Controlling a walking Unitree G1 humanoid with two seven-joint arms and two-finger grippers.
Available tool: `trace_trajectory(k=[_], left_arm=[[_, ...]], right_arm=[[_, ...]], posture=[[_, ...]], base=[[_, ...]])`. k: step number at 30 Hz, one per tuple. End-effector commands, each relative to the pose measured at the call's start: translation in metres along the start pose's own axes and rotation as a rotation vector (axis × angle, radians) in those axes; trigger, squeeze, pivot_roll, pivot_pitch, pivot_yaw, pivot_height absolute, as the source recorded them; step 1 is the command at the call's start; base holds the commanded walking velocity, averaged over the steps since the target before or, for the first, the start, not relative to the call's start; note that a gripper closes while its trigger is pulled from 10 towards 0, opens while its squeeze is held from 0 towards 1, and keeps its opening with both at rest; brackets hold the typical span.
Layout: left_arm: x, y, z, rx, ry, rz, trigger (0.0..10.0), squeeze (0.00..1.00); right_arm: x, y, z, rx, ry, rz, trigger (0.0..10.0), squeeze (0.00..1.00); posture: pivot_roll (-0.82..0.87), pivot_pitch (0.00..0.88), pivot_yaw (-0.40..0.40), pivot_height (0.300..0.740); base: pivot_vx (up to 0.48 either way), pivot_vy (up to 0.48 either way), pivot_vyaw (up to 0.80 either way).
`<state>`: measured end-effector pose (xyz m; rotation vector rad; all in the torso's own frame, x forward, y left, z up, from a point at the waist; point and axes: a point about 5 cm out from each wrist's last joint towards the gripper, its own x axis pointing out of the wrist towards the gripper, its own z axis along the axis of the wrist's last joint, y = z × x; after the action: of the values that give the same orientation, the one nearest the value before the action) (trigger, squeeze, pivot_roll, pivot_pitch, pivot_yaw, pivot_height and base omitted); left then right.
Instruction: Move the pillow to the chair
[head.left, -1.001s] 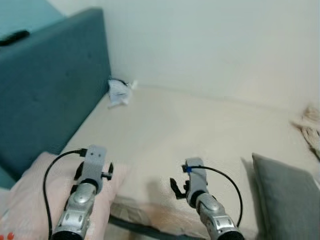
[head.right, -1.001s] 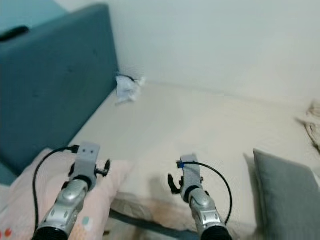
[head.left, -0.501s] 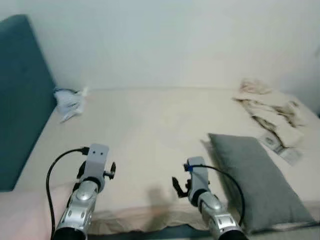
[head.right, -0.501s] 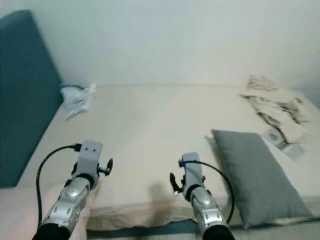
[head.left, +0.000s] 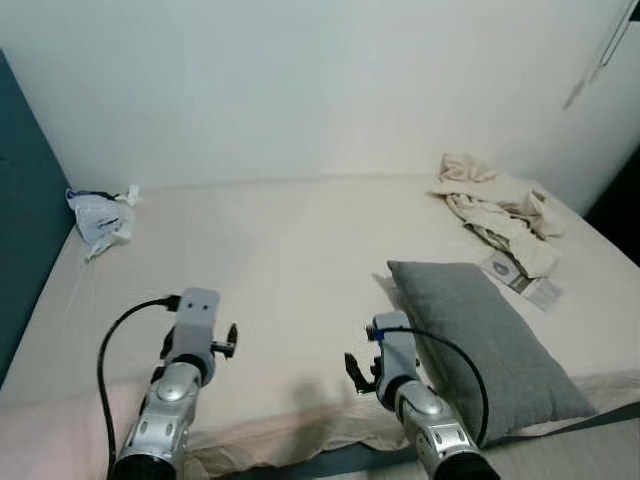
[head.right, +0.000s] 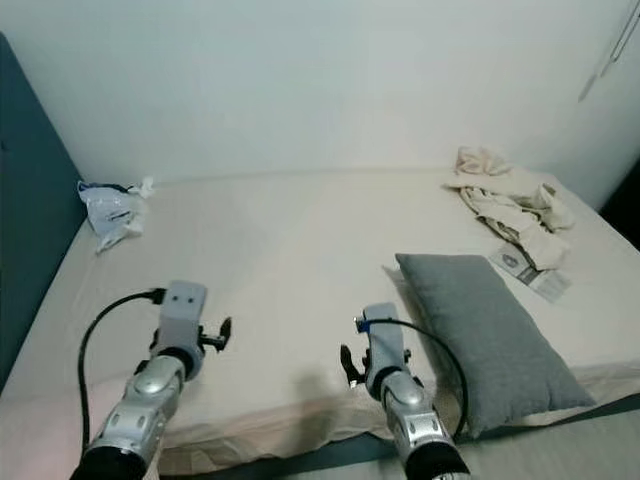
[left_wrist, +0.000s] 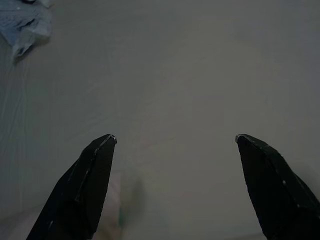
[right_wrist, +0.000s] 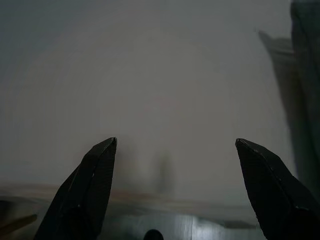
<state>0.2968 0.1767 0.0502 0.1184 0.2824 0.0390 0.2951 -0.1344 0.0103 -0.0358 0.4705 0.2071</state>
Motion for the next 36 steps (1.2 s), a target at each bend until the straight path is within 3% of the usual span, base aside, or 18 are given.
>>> trace_trajectory(k=[1,7,25,30,36], left_arm=[[-0.002,0.000,-0.002,0.003,0.010,-0.010,10.0,0.00],[-0.002,-0.009,-0.003,0.014,0.015,-0.037,10.0,0.00],[-0.002,-0.012,-0.004,0.014,0.021,-0.050,10.0,0.00],[-0.002,-0.012,-0.006,0.005,0.039,-0.063,10.0,0.00],[-0.001,-0.013,-0.007,0.037,0.049,-0.068,10.0,0.00]], right_arm=[[0.000,-0.001,0.000,0.002,-0.003,-0.006,10.0,0.00],[-0.002,-0.005,-0.004,-0.001,0.004,-0.016,10.0,0.00],[-0.004,-0.010,-0.008,0.003,0.006,-0.030,10.0,0.00],[-0.004,-0.010,-0.007,0.003,0.005,-0.030,10.0,0.00],[-0.003,-0.009,-0.006,0.003,0.002,-0.028,10.0,0.00]], posture=[[-0.02,0.061,-0.038,0.740],[-0.03,0.066,-0.032,0.740],[-0.04,0.072,-0.026,0.740],[-0.04,0.069,-0.025,0.740],[-0.05,0.060,-0.023,0.740]], base=[[0.000,-0.416,0.00],[0.000,-0.480,0.00],[0.000,-0.480,0.00],[0.000,0.097,0.00],[0.000,0.480,0.00]])
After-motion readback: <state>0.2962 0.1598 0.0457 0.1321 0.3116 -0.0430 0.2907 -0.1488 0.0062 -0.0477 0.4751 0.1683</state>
